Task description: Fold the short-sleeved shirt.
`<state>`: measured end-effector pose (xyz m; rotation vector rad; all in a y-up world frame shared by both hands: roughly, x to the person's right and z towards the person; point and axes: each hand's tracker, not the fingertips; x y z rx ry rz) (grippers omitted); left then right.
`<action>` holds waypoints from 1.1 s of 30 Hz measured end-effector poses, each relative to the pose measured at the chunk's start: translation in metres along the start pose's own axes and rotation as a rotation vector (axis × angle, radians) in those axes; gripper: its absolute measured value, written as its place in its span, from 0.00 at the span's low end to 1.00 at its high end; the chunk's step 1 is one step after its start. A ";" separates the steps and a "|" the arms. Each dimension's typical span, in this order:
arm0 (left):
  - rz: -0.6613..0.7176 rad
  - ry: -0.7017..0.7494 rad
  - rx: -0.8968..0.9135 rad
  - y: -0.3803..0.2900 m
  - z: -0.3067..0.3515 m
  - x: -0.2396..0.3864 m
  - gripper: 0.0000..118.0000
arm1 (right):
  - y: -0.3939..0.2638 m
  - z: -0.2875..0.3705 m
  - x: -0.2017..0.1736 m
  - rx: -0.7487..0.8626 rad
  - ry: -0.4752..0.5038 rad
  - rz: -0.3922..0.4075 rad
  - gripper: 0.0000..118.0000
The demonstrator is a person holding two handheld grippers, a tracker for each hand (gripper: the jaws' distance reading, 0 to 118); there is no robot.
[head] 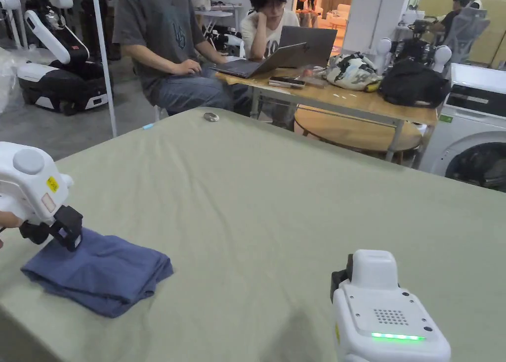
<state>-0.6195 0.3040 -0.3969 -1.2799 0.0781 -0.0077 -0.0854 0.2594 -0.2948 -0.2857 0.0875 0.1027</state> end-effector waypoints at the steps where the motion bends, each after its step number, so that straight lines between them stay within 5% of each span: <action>1: -0.008 0.011 0.029 0.000 0.006 0.002 0.53 | 0.000 0.002 0.003 0.001 -0.004 -0.004 0.00; 8: -0.027 -0.178 0.316 -0.011 0.011 0.063 0.53 | -0.005 0.014 0.043 0.006 -0.068 -0.037 0.00; 16: -0.145 -0.407 0.524 -0.054 -0.006 0.250 0.53 | -0.025 0.032 0.116 -0.046 -0.214 -0.069 0.00; 25: -0.244 -0.375 0.803 -0.076 -0.004 0.397 0.53 | -0.038 0.062 0.191 -0.050 -0.356 -0.143 0.00; 28: -0.198 -0.375 0.898 -0.087 0.008 0.416 0.48 | -0.037 0.066 0.204 -0.034 -0.376 -0.157 0.00; 33: -0.167 -0.349 0.956 -0.093 0.020 0.429 0.18 | -0.035 0.071 0.208 -0.004 -0.380 -0.177 0.00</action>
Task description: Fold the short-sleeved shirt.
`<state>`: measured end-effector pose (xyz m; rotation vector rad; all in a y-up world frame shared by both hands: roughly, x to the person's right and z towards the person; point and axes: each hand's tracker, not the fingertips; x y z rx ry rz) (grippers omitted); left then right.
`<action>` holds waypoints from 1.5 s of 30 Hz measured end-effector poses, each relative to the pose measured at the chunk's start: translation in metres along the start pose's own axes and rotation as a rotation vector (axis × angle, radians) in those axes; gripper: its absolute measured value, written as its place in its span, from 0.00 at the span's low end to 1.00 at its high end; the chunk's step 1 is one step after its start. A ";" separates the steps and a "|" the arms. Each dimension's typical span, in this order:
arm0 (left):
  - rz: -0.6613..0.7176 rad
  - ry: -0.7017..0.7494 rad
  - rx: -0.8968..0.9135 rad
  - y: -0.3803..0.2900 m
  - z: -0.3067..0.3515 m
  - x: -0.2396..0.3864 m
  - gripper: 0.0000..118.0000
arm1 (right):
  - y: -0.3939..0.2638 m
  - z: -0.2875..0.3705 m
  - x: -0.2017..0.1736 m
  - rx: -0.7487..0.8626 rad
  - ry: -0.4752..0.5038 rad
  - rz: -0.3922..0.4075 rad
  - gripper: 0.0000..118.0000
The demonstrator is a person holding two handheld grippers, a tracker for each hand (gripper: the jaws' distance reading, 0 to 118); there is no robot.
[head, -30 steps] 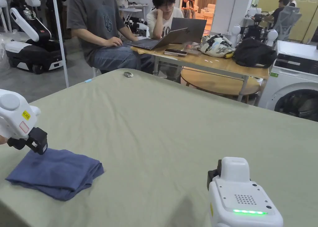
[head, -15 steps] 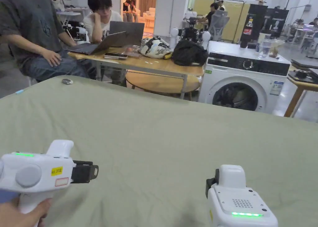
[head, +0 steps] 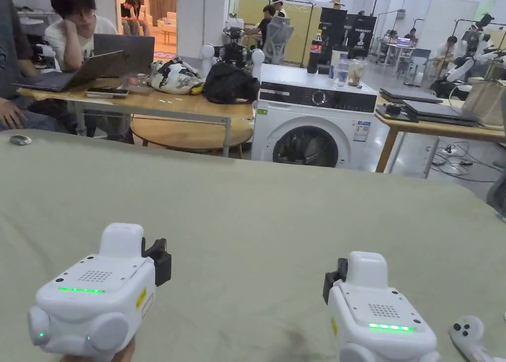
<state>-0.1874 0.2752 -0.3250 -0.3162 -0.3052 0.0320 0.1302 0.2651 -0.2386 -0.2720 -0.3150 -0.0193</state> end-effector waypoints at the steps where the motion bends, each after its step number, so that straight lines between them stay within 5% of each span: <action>1: 0.003 0.000 0.010 0.001 0.001 0.003 0.15 | 0.000 0.000 -0.001 0.011 0.003 -0.006 0.00; 4: -0.039 0.020 0.031 0.000 0.002 0.005 0.01 | -0.001 0.004 -0.004 0.041 0.005 -0.008 0.00; 7: -0.070 0.031 0.070 -0.004 0.009 0.009 0.00 | -0.002 0.006 -0.007 0.060 0.013 -0.008 0.00; 40: -0.061 0.014 0.171 -0.005 0.021 0.027 0.00 | 0.002 0.007 -0.019 0.119 0.015 -0.002 0.00; 42: -0.043 -0.002 0.155 -0.004 0.022 0.022 0.09 | 0.001 0.005 -0.019 0.119 0.009 0.006 0.01; 43: -0.036 0.000 0.151 -0.005 0.021 0.021 0.14 | 0.000 0.005 -0.019 0.120 0.006 0.006 0.10; 45: -0.020 0.041 0.125 -0.006 0.017 0.016 0.31 | 0.001 0.004 -0.016 0.114 0.005 0.000 0.46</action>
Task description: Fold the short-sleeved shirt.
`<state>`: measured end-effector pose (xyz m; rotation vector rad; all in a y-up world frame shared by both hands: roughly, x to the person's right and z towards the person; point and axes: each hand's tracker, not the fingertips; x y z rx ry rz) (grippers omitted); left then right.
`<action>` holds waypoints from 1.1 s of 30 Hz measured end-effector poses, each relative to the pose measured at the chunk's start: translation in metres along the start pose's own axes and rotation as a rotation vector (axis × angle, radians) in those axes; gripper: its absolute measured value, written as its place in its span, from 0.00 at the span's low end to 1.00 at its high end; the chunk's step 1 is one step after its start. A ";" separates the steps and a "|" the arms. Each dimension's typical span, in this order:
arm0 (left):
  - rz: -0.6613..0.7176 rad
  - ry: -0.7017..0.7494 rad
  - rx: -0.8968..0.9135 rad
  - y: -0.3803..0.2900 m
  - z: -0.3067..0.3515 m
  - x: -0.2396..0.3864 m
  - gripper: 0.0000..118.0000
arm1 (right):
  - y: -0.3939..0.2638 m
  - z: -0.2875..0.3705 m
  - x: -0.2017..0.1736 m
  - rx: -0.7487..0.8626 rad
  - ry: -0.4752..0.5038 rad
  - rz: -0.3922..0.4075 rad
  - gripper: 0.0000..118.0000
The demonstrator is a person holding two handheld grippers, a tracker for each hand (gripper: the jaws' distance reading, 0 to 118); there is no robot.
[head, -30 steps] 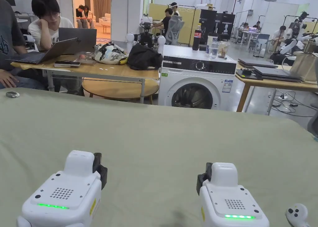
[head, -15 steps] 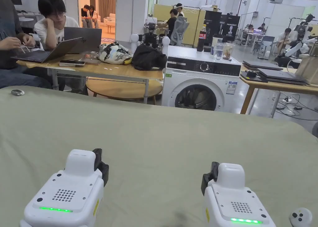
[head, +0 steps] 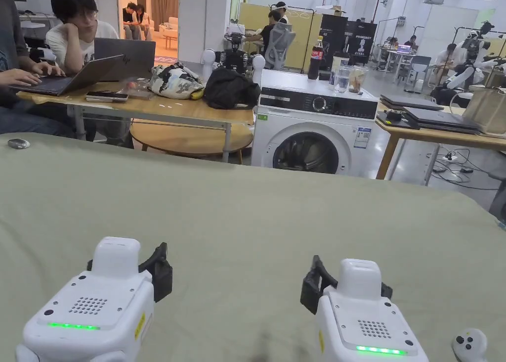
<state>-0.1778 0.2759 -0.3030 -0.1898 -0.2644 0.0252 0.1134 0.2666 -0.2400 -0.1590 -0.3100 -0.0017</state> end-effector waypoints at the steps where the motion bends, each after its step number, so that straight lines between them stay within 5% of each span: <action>1: 0.012 0.027 -0.008 -0.001 -0.001 -0.002 0.40 | 0.000 -0.001 0.001 -0.001 -0.001 -0.004 0.55; 6: 0.064 0.039 0.010 -0.003 0.001 -0.017 0.69 | -0.001 -0.005 0.006 -0.006 -0.036 -0.001 0.61; 8: 0.058 0.038 0.027 -0.004 0.003 -0.019 0.70 | -0.002 -0.008 0.010 -0.025 -0.009 -0.017 0.67; 21: 0.012 0.044 0.086 -0.004 -0.002 -0.015 0.70 | -0.012 -0.009 0.011 -0.011 0.046 -0.050 0.67; 25: -0.008 0.040 0.099 -0.002 -0.003 -0.016 0.70 | -0.007 -0.012 0.017 -0.023 0.088 -0.137 0.67; 33: 0.011 0.090 0.075 -0.003 -0.006 -0.017 0.70 | 0.003 -0.019 0.010 -0.103 0.003 -0.152 0.67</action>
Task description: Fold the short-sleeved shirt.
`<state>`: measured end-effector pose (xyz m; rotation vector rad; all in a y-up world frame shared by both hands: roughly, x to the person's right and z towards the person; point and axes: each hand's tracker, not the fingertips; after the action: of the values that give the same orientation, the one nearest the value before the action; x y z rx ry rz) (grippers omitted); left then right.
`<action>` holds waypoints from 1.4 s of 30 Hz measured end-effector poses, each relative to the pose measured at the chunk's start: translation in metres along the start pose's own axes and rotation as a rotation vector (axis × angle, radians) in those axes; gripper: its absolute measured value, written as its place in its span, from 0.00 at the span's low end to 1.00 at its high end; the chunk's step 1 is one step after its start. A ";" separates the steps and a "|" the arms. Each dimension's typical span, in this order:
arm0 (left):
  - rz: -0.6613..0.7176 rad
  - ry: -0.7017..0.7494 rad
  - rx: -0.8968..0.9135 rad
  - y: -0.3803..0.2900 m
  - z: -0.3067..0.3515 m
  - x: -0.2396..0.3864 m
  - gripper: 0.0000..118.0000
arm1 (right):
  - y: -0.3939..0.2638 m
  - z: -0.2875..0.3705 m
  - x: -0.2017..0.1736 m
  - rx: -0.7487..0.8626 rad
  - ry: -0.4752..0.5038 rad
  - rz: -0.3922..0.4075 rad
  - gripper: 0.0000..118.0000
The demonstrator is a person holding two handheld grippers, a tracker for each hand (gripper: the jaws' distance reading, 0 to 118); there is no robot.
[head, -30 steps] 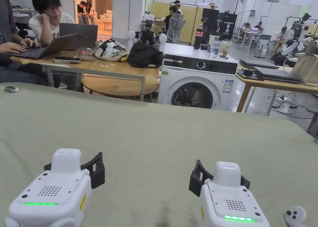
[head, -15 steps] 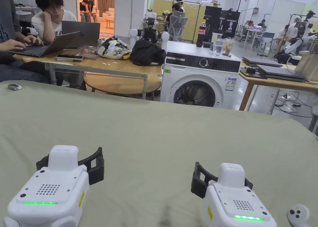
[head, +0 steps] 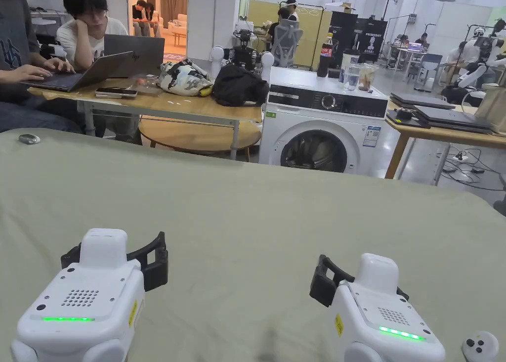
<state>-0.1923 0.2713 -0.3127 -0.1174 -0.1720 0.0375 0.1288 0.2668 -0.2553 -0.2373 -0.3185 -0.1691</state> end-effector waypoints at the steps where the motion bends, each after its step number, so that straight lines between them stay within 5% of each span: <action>1: 0.001 -0.004 -0.004 0.000 0.000 0.000 0.70 | 0.000 0.000 0.000 -0.003 -0.007 -0.012 0.67; 15: -0.056 -0.029 0.003 -0.003 0.002 0.003 0.70 | -0.003 0.008 -0.009 0.008 0.061 0.004 0.69; 42: -0.026 -0.041 -0.001 -0.004 0.005 0.002 0.70 | 0.005 -0.003 -0.003 -0.034 0.003 -0.039 0.70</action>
<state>-0.1911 0.2680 -0.3066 -0.1152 -0.2141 0.0138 0.1276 0.2716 -0.2600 -0.2643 -0.3175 -0.2137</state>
